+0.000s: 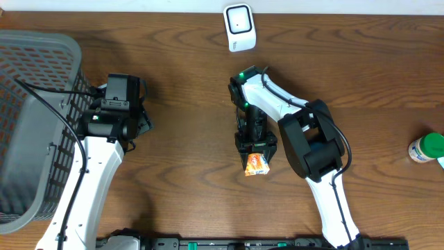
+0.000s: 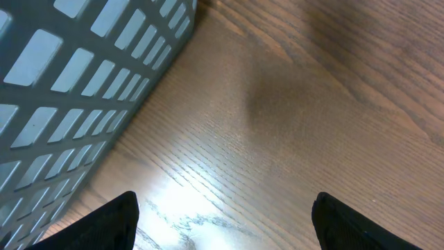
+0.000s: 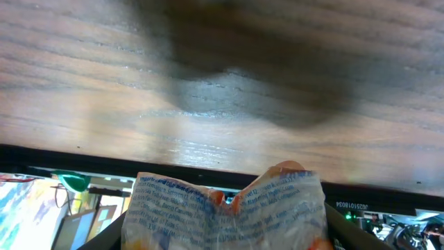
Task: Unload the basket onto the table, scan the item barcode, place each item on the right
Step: 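Lift the orange snack pack slightly with the right gripper, then raise the orange pack with the right gripper up to the scanner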
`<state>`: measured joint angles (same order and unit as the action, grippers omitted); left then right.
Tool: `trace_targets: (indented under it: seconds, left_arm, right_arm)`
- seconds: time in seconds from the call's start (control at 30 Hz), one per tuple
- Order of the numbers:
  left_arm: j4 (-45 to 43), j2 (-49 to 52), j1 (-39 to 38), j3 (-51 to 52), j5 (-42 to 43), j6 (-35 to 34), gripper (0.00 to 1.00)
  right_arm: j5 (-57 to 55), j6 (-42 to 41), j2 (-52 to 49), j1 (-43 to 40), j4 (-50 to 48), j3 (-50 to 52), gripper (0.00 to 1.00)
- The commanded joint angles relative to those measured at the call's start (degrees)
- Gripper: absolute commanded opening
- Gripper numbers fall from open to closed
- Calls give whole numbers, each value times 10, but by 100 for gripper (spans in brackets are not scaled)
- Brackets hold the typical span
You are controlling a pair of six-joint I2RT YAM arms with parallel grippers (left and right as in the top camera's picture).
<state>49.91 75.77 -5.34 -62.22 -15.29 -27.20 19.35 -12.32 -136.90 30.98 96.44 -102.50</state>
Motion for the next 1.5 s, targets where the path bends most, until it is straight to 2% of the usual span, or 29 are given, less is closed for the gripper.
trace_targets:
  seconds: [0.0,0.53,0.8,1.0,1.1,1.27,1.47]
  left_arm:
    - [2,2,1,0,-2,-5,80]
    - [2,2,1,0,-2,-5,80]
    - [2,2,1,0,-2,-5,80]
    - [2,2,1,0,-2,-5,80]
    - [2,2,1,0,-2,-5,81]
    - [2,2,1,0,-2,-5,80]
    - [2,2,1,0,-2,-5,81]
  right_arm:
    - [7,8,-10,5,3,2,55]
    - [24,8,-10,7,-6,2,54]
    - [23,-37,-10,-3,-155,-12,52]
    - [19,-37,-10,-35,-162,-155,44]
    - [12,-38,-10,-51,-163,-247,44]
    - [-85,-40,-10,-74,-206,-382,43]
    - [-212,-39,-11,-76,-334,-409,44]
